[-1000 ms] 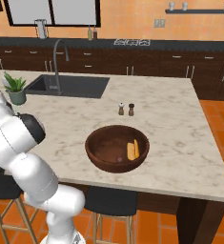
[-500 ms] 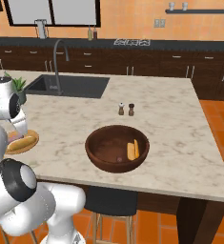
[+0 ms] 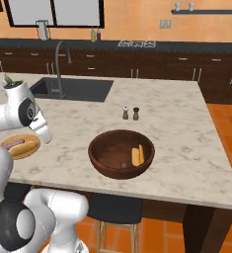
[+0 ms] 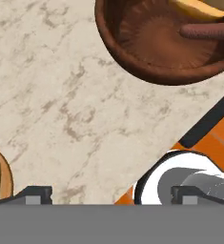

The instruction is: Place one bun and one sausage from the bowl on each plate.

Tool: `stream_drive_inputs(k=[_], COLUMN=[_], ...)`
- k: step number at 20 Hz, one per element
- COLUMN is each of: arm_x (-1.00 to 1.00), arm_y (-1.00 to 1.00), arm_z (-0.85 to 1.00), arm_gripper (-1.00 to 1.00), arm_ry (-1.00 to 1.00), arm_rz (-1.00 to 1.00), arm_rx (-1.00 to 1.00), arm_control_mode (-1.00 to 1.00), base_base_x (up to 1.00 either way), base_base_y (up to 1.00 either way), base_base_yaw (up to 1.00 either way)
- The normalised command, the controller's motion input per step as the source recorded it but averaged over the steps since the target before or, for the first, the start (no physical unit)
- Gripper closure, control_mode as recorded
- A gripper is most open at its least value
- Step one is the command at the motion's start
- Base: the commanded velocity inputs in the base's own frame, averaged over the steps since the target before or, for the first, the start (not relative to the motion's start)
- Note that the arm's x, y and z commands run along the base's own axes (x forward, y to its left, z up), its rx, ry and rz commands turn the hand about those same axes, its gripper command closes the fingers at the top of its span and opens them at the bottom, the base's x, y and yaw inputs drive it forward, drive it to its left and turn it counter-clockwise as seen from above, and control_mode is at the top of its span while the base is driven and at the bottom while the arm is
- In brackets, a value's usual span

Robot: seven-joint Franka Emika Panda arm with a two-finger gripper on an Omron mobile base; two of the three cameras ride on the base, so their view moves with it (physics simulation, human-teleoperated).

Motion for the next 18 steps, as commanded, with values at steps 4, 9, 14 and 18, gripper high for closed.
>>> stream_drive_inputs(k=[4, 9, 14, 18], arm_x=[0.40, 0.63, 0.30, 0.02], arm_y=[-1.00, -1.00, -1.00, -1.00], arm_z=[0.09, 0.00, 0.00, 0.00], arm_gripper=[-1.00, -1.00, -1.00, -1.00], arm_ry=[0.05, 0.12, 0.15, 0.17], arm_rz=[0.00, 0.00, 0.00, 0.02], arm_rx=[-0.30, -0.25, -0.16, -0.04], arm_control_mode=[-1.00, -1.00, -1.00, -1.00], base_base_x=[0.00, 0.00, 0.00, 0.00], base_base_y=[0.00, 0.00, 0.00, 0.00], base_base_yaw=[0.00, 0.00, 0.00, 0.00])
